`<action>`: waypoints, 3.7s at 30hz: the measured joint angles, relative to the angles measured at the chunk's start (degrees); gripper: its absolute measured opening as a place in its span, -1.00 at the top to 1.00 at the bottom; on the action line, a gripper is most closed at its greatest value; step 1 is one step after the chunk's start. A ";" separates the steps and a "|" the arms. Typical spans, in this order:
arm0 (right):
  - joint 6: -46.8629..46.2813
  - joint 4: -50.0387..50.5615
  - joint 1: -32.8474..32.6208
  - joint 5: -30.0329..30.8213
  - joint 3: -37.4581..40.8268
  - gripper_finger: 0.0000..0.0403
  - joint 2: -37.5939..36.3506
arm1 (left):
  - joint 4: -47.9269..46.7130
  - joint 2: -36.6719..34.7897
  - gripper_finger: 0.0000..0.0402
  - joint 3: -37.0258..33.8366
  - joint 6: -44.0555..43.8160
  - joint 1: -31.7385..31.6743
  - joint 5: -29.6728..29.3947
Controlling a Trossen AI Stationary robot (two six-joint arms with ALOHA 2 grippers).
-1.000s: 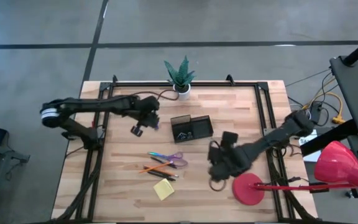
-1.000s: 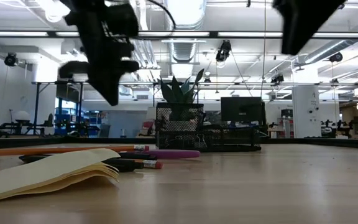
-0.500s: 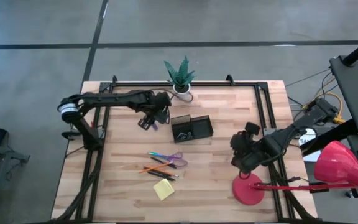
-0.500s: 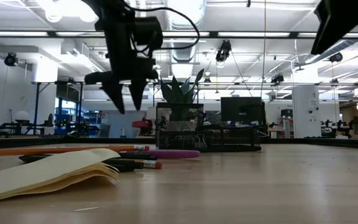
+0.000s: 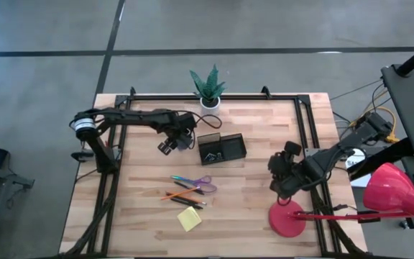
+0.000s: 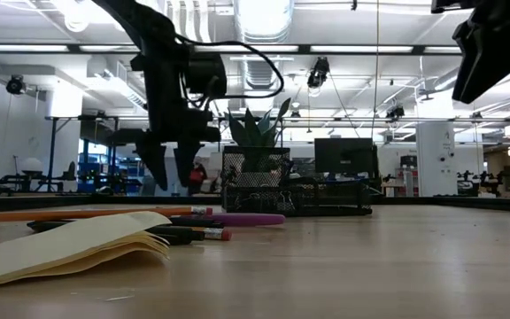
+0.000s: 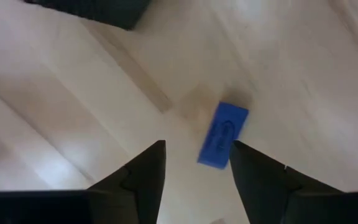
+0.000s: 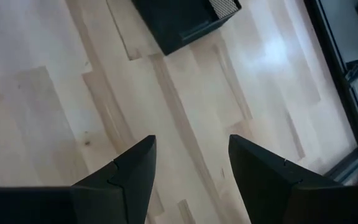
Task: Pick and place office supplies into organizer
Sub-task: Put the blue eraser into the black organizer
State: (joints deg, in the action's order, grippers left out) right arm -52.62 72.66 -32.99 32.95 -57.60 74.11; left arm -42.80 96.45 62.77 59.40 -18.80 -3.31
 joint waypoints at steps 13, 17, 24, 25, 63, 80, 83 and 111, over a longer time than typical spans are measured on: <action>0.23 -0.04 0.02 -0.42 0.00 0.05 0.00 | 4.02 0.07 0.20 -5.51 0.00 0.04 0.26; 0.09 -0.06 0.06 -0.42 0.00 0.05 0.00 | 5.33 1.02 0.20 -5.59 0.87 0.04 0.44; -2.02 -0.17 0.04 -0.48 0.02 0.05 0.00 | 5.38 3.26 0.34 -6.41 2.51 0.04 0.68; -2.57 -0.18 0.04 -0.53 0.02 0.05 0.00 | 5.52 3.36 0.39 -6.59 2.51 0.05 0.69; -6.24 -0.14 -0.01 -0.88 0.07 0.05 0.04 | 8.50 -5.42 1.00 5.85 -34.18 10.86 18.05; -8.44 -0.07 -0.14 -2.95 0.73 0.05 0.04 | -17.16 -7.10 1.00 3.28 -30.63 10.82 6.64; -8.00 -0.09 -0.14 -2.04 1.07 0.05 0.04 | -16.63 -7.32 1.00 2.49 -27.89 11.02 6.49; -12.35 -0.15 -0.12 -1.66 3.63 0.05 0.04 | 0.09 -2.48 0.28 -2.86 -26.06 13.68 2.32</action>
State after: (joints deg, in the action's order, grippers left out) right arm -64.98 72.52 -33.10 31.29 -53.98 74.15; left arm -42.71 93.97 59.91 33.34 -5.13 -0.99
